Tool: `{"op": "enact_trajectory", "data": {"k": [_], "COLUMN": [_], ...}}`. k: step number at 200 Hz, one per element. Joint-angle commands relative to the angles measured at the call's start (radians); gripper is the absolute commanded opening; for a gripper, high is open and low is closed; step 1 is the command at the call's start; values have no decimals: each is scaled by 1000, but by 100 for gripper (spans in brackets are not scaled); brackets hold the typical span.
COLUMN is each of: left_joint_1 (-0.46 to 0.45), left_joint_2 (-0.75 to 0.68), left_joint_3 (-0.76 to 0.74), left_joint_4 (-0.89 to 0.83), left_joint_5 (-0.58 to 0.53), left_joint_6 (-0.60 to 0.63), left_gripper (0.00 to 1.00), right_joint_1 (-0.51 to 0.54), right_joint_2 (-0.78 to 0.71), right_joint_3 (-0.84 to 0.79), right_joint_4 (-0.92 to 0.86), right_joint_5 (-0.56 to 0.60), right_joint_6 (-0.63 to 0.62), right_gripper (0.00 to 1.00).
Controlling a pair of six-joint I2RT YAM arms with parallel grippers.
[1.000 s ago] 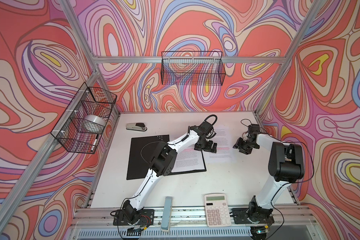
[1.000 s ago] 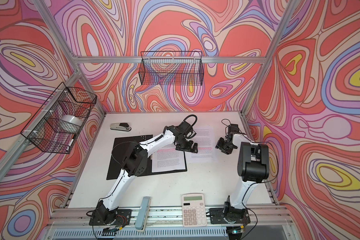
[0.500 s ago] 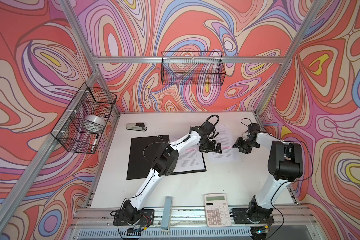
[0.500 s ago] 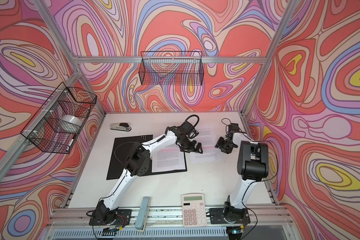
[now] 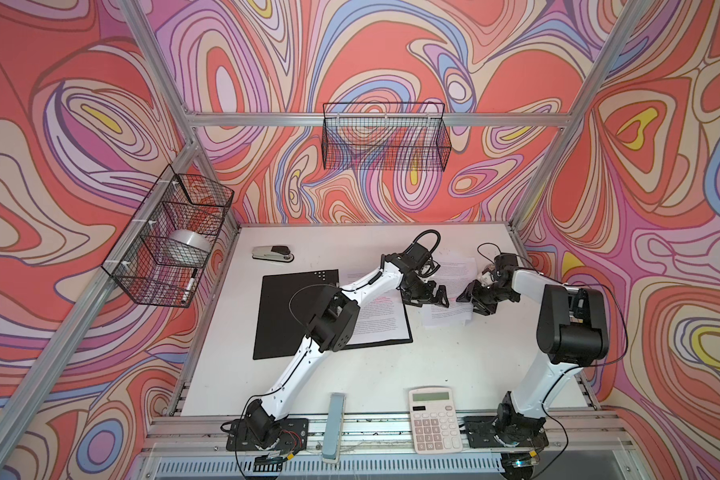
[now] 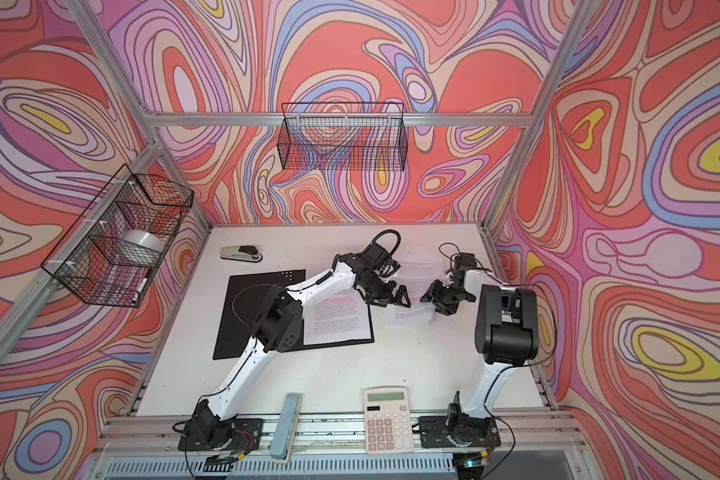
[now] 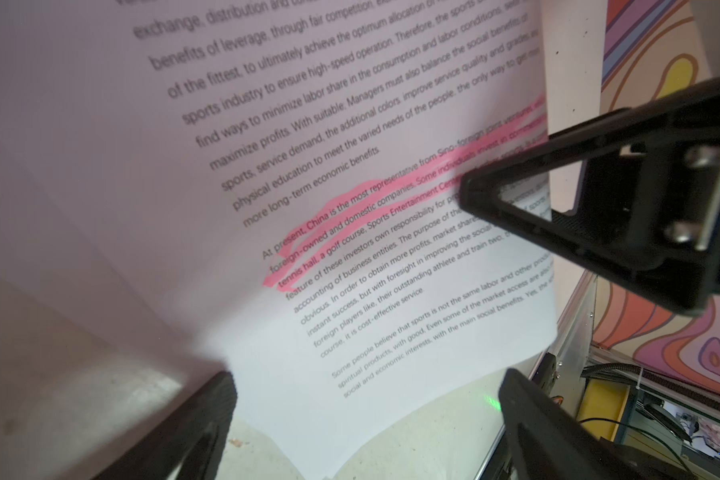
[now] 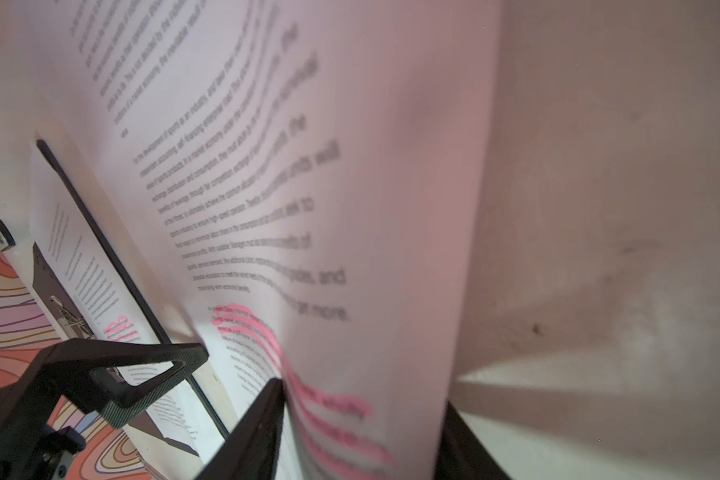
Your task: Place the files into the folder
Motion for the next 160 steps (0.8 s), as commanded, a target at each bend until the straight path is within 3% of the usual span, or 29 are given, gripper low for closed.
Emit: {"op": "enact_trajectory", "data": {"k": [1, 41, 102, 116, 160], "left_joint_1": [-15, -15, 5, 26, 153], "left_joint_2": [56, 24, -123, -175, -365], "left_joint_3": [-6, -16, 38, 43, 36], "left_joint_4": [-23, -25, -85, -93, -105], "left_joint_5": [19, 45, -40, -66, -87], "left_joint_6": [-1, 18, 125, 135, 147], "left_gripper": [100, 100, 100, 100, 100], "right_joint_1": [7, 7, 7, 7, 7], "right_joint_2": [-20, -49, -134, -141, -180], "right_joint_3": [-24, -50, -47, -42, -25], "right_joint_4": [-21, 20, 31, 31, 21], "right_joint_5": [-16, -16, -83, -109, -174], "right_joint_6": [3, 22, 14, 10, -8], "right_gripper": [52, 41, 25, 17, 13]}}
